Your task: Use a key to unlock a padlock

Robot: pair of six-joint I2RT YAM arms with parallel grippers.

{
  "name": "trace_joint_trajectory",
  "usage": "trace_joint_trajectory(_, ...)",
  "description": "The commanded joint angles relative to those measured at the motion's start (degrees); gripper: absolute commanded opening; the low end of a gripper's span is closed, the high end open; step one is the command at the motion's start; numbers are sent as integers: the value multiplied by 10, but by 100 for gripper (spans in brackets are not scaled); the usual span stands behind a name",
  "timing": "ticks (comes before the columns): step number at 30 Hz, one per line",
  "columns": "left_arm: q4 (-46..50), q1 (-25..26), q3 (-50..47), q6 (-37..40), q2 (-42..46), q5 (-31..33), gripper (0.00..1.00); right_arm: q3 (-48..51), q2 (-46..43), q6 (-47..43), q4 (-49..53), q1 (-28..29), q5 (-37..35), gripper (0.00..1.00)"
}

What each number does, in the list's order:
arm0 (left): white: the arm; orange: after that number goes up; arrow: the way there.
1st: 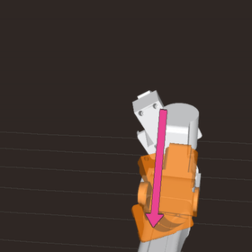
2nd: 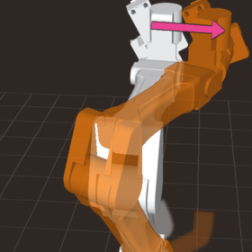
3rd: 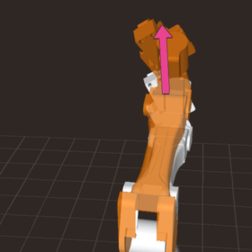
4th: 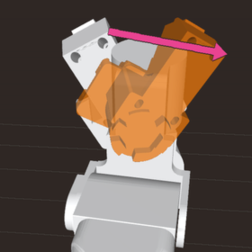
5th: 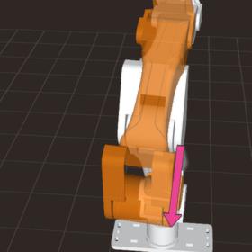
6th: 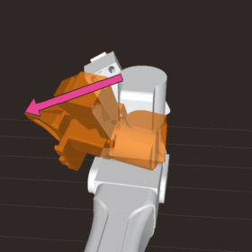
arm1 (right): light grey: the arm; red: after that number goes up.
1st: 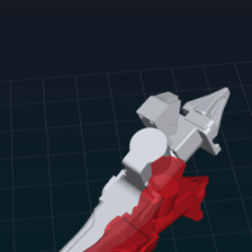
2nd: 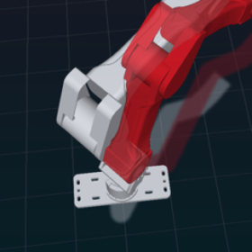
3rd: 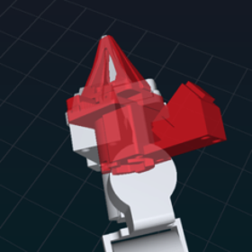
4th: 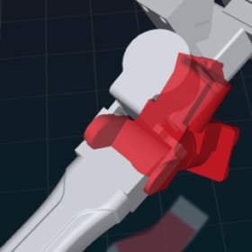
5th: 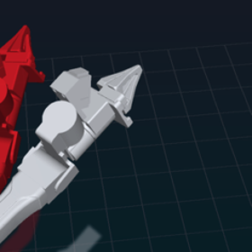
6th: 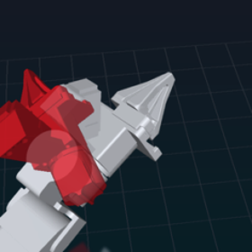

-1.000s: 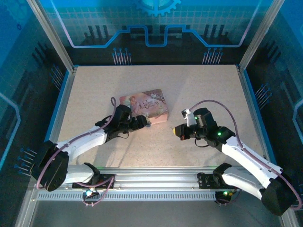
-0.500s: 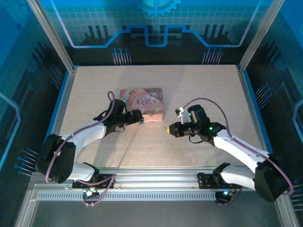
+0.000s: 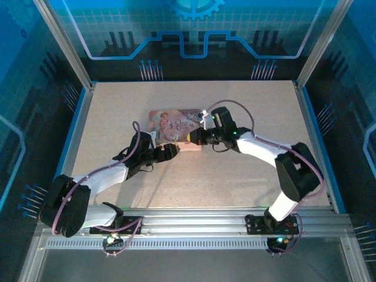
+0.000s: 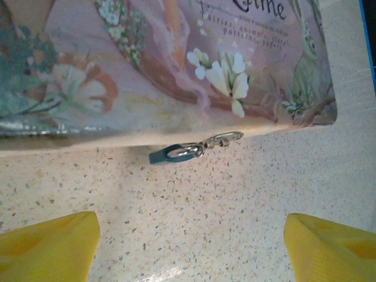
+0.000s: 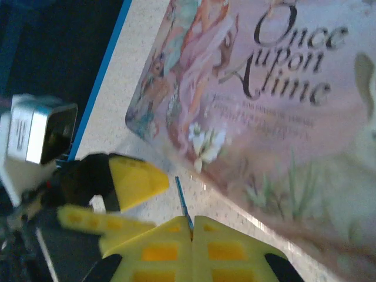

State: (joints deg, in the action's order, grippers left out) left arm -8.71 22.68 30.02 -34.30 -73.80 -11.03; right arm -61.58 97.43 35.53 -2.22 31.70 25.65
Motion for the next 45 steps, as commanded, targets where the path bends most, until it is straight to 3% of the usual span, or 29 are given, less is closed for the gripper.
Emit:
trace_joint_trajectory(1, -33, 3, -12, 17, 5, -16, 83, -55, 44, -11, 14, -7, -8, 3)
trace_joint_trajectory(7, -60, 3, -19, 27, -11, -20, 83, -119, 109, -25, 43, -9, -5, 3)
trace_joint_trajectory(16, -71, 3, -12, 38, -42, -19, 83, -107, 139, -27, 49, -11, -12, 3)
trace_joint_trajectory(31, -137, 3, -16, 60, -106, -9, 78, -16, 124, 18, 4, 17, -7, 3)
trace_joint_trajectory(45, -216, 3, -29, 47, -151, -14, 68, -11, 120, 29, -2, 30, -10, 3)
